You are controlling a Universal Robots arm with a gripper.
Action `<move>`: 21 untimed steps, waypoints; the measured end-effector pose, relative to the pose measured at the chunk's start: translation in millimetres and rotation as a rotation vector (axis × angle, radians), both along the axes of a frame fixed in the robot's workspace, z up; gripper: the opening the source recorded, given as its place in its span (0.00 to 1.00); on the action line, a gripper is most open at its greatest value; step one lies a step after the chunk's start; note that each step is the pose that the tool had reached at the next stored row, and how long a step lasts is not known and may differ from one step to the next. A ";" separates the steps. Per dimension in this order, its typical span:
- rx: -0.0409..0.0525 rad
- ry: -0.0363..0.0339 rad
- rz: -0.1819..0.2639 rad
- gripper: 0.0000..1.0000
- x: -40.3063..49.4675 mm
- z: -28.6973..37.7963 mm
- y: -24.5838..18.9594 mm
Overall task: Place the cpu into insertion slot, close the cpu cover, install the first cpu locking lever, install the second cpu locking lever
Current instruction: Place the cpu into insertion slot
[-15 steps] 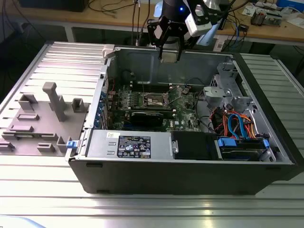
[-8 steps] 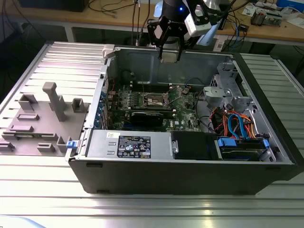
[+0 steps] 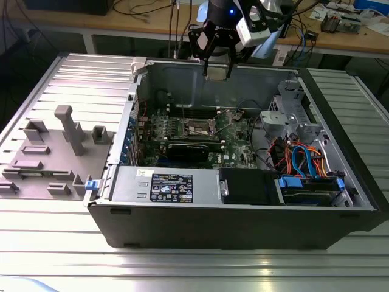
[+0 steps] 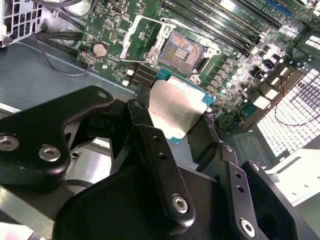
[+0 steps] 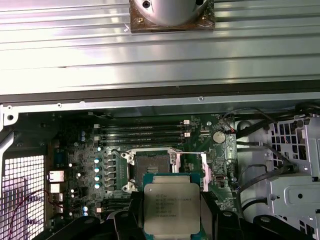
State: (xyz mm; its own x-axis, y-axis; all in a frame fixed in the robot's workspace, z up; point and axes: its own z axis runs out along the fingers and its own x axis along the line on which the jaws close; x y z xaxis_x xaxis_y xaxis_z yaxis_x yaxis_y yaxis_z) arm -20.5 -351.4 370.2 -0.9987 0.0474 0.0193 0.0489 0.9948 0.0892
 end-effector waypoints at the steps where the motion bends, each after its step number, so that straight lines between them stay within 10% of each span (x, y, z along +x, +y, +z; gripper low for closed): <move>1: 0.0000 0.0000 0.000 0.54 0.0 0.0 0.0; 21: 0.0001 0.0000 -0.058 0.54 0.0 -0.1 0.0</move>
